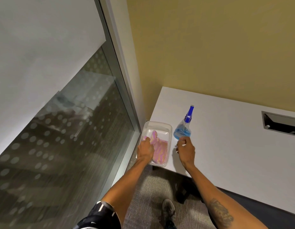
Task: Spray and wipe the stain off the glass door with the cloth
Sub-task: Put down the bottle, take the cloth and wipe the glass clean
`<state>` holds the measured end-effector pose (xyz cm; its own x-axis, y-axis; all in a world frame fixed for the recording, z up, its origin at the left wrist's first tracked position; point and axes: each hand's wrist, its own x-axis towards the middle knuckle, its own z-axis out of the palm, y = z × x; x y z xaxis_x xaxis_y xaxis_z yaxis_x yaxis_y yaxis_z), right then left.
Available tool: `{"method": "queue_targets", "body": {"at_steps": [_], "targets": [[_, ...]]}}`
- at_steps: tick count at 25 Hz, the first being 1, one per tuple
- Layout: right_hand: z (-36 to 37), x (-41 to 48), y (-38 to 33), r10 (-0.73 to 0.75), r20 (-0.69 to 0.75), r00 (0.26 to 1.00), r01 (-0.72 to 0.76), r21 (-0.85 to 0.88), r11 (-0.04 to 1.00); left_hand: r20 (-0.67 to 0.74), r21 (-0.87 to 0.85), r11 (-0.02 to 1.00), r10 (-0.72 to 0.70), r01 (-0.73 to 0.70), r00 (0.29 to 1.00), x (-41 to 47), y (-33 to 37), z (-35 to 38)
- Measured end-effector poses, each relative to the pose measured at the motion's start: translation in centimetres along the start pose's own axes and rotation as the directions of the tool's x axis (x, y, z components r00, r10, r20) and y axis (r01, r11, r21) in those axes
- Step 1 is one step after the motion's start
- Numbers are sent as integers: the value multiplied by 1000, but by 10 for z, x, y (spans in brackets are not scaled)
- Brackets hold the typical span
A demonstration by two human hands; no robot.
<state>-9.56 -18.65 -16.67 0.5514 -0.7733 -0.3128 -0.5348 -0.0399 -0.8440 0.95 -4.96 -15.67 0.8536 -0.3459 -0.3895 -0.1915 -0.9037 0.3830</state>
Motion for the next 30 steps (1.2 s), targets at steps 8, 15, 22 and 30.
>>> {"method": "queue_targets", "body": {"at_steps": [8,15,22,30], "targets": [[19,-16,-49,-227,377,898,240,11,971,-264,-234,920,251,-314,931,-34,3,-53],[-1,-29,-123,-504,432,748,409,298,862,-316,-165,828,470,-535,824,-65,-24,-152],[-5,-97,-179,-541,529,653,329,446,833,-353,-323,728,500,-605,791,-133,-62,-236],[0,-210,-184,-621,491,611,386,499,775,-303,-157,821,489,-549,818,-235,-114,-270]]}}
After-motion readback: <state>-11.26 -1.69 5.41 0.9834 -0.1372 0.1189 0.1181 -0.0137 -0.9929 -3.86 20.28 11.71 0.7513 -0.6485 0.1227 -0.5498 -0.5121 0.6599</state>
